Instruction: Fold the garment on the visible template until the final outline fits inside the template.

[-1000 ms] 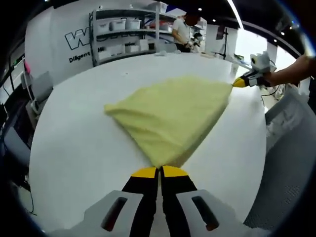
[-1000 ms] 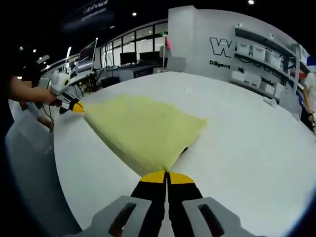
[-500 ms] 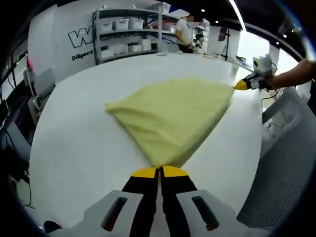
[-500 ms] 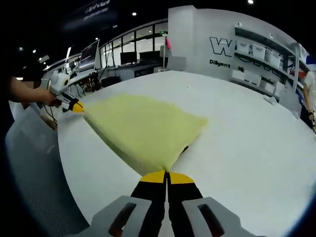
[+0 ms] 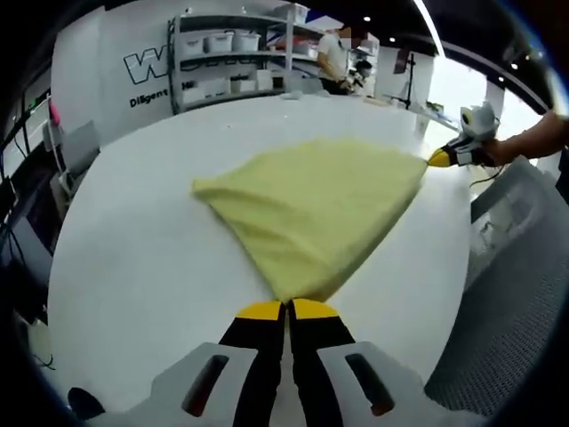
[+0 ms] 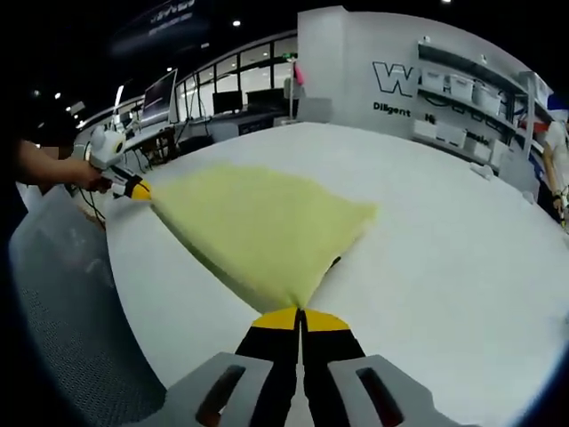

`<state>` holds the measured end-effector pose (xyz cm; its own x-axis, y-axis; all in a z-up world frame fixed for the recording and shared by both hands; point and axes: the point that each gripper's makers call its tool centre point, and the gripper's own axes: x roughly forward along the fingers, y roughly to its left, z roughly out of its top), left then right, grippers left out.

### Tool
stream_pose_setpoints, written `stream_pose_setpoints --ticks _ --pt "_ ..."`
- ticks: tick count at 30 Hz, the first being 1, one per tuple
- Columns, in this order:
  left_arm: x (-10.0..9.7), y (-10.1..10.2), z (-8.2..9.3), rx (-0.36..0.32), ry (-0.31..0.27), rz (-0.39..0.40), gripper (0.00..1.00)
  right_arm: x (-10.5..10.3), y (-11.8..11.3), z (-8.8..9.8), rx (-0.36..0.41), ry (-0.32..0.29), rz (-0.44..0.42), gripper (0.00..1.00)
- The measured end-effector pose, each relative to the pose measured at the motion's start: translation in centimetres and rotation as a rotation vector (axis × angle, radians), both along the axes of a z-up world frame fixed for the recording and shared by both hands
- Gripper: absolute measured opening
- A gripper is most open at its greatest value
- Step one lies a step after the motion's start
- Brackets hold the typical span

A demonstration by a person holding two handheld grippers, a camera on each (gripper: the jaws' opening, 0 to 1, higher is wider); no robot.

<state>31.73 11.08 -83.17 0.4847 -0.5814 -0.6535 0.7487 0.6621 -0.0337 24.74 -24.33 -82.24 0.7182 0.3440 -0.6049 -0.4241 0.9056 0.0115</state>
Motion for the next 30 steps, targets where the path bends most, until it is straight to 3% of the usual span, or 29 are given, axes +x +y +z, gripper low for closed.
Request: stream_pose_setpoints --ticks 10,14,16,20,23,30 --pt "-0.6 0.9 -0.6 0.013 0.033 0.045 0.02 -0.5 0.0 -1.0 -0.02 0.04 0.009 0.0" --pt "-0.7 1.2 -0.6 0.009 0.036 0.06 0.02 -0.9 0.0 -1.7 -0.007 0.094 0.001 0.0" --pt "-1.0 1.0 -0.3 0.007 0.029 0.052 0.02 -1.1 0.1 -1.2 -0.01 0.078 0.004 0.01" --pt "-1.2 0.4 1.3 -0.029 0.005 0.051 0.04 -1.6 0.4 -0.2 -0.011 0.067 0.003 0.12" --pt "-1.5 0.2 2.4 -0.031 -0.011 0.054 0.12 -1.7 0.6 0.8 -0.004 0.045 0.001 0.17" --pt "-3.1 -0.5 5.7 -0.068 -0.065 0.049 0.26 -2.2 1.2 3.6 0.028 -0.013 -0.029 0.41"
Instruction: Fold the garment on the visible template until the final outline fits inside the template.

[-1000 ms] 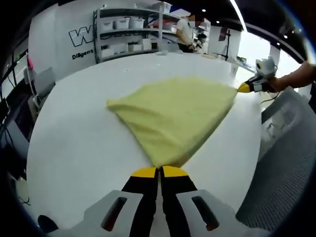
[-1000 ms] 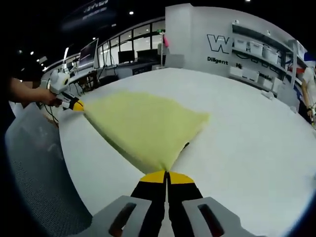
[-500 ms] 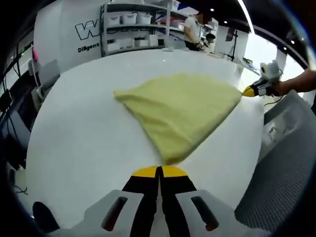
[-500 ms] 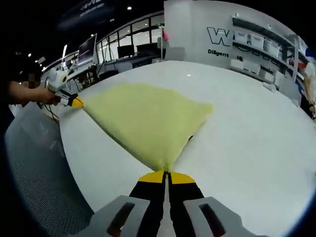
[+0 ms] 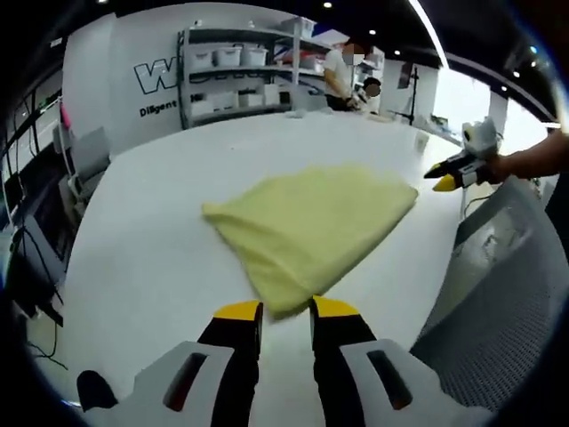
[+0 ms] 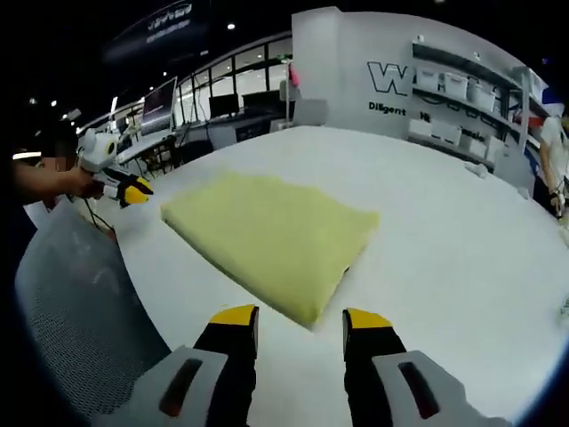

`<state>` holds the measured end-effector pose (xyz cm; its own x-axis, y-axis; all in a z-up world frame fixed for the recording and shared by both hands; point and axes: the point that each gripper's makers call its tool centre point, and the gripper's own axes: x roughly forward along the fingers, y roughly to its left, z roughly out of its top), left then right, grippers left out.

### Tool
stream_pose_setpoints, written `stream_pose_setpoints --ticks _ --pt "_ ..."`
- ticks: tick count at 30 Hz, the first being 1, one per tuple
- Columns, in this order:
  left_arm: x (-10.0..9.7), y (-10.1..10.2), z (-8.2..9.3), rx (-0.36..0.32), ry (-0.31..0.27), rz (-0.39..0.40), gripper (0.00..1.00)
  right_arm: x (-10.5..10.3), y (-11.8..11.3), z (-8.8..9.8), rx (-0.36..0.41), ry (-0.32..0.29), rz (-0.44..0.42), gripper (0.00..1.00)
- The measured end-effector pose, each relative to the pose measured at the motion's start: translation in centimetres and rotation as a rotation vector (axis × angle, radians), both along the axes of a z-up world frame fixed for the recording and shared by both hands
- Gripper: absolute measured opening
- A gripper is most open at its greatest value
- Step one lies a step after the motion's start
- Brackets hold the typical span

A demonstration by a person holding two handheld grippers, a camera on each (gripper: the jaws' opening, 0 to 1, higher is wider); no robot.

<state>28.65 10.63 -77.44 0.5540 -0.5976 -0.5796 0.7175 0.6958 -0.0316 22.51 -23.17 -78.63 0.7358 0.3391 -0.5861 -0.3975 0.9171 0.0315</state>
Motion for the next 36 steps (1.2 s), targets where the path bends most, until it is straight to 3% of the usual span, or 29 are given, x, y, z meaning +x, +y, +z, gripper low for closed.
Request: stream_pose_setpoints --ticks 5,8,11,19,23,27,32,36 --pt "-1.5 0.1 1.1 0.003 -0.022 0.022 0.46 -1.1 0.6 1.0 -0.006 -0.022 0.003 0.58" --pt "-2.6 0.5 1.3 0.015 -0.004 0.045 0.58 -2.0 0.9 1.2 0.005 -0.014 0.003 0.68" --pt "-3.4 0.6 1.6 0.019 -0.007 0.05 0.64 -2.7 1.3 1.3 0.016 -0.016 -0.002 0.79" --pt "-4.2 0.6 2.3 -0.021 -0.059 0.117 0.83 -3.6 1.9 1.6 -0.009 -0.049 0.019 0.87" --pt "-4.0 0.4 2.0 -0.031 -0.082 0.133 0.92 -3.7 2.1 1.6 0.027 -0.049 0.004 0.89" --pt "-4.7 -0.5 1.0 0.007 -0.079 0.068 0.96 -3.6 2.0 1.6 0.042 -0.051 -0.016 0.9" --pt "-4.4 -0.5 1.0 -0.059 -0.055 0.117 0.98 -3.5 2.2 1.5 0.025 -0.057 0.003 0.91" --pt "-4.2 -0.5 1.1 -0.067 -0.076 0.124 0.99 -3.3 2.1 1.5 0.004 -0.069 0.007 0.93"
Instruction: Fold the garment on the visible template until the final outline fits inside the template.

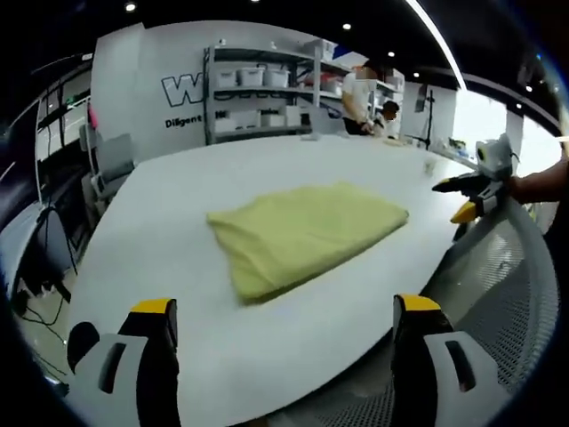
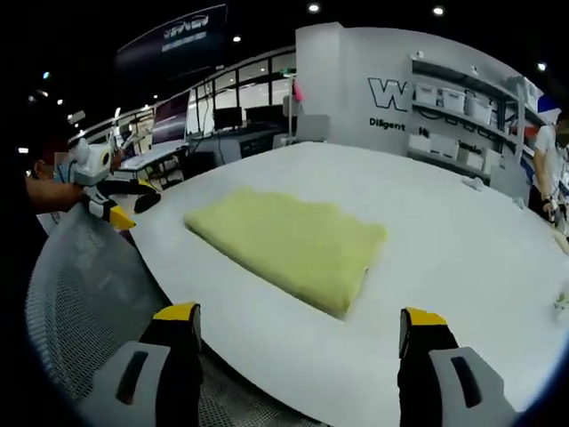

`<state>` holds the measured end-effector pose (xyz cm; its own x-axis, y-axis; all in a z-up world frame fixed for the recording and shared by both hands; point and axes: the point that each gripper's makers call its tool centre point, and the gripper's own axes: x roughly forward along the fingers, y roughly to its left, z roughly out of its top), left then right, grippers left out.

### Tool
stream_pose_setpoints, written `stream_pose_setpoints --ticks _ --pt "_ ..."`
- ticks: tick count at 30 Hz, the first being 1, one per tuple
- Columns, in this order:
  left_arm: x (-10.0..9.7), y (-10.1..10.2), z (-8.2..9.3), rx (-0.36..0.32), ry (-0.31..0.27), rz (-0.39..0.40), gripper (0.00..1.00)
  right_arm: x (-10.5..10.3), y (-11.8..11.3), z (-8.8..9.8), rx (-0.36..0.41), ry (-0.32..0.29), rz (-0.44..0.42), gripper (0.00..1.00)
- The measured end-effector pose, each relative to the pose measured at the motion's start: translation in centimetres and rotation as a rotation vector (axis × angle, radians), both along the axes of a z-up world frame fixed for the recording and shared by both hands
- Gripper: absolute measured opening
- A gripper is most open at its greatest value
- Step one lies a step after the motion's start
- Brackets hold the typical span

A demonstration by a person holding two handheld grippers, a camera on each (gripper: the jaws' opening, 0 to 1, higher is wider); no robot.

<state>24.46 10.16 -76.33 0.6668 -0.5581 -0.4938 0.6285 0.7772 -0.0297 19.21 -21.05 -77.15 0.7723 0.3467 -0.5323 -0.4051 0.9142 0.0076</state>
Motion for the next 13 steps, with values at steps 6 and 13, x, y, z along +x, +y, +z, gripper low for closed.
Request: stream_pose_setpoints --ticks 6,13 --pt "-0.23 -0.29 -0.53 0.019 0.022 -0.021 0.99 0.18 -0.44 0.05 -0.002 -0.011 -0.022 0.99" --pt "-0.25 -0.37 -0.42 0.008 0.017 -0.02 0.99 0.06 -0.62 -0.05 -0.009 -0.005 -0.033 0.99"
